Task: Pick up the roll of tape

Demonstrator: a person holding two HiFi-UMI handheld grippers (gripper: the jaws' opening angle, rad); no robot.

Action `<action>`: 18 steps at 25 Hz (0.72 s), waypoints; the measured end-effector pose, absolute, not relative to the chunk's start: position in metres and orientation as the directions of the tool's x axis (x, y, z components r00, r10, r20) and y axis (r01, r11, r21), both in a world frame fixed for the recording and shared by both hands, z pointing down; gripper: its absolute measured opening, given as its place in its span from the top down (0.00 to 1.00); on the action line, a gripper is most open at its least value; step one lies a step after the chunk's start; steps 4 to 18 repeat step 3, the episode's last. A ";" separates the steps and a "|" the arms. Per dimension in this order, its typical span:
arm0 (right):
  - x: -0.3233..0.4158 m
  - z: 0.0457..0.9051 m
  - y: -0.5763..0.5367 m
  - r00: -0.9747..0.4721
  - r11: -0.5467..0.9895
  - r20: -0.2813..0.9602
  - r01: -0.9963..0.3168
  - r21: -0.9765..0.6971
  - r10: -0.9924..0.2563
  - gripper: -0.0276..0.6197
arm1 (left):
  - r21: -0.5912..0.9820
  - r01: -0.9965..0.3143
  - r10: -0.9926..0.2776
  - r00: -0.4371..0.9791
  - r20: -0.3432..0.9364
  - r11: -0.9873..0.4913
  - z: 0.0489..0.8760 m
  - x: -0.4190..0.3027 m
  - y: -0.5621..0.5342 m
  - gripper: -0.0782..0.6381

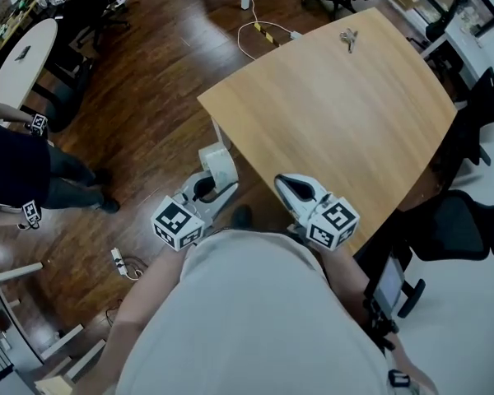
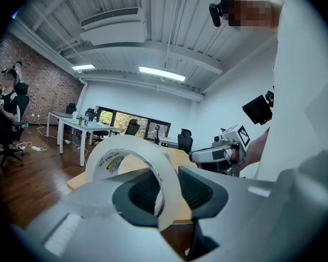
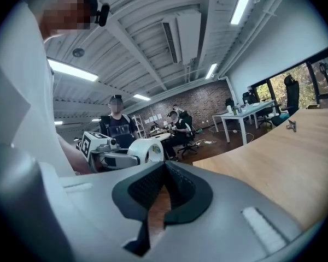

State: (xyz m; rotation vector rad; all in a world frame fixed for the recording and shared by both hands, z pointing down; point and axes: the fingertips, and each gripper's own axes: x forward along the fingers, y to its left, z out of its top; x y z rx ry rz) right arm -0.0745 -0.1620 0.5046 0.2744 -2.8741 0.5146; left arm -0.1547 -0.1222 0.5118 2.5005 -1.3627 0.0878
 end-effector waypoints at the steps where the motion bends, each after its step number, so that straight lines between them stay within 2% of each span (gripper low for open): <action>1: -0.076 0.505 -0.162 -0.960 0.922 0.237 -0.219 -0.320 -0.146 0.95 | 0.228 -0.830 -0.813 0.550 0.191 -0.509 0.513 -0.156 -0.120 0.73; 18: -0.078 0.506 -0.161 -0.960 0.921 0.239 -0.223 -0.319 -0.149 0.95 | 0.234 -0.829 -0.812 0.552 0.192 -0.508 0.516 -0.160 -0.117 0.73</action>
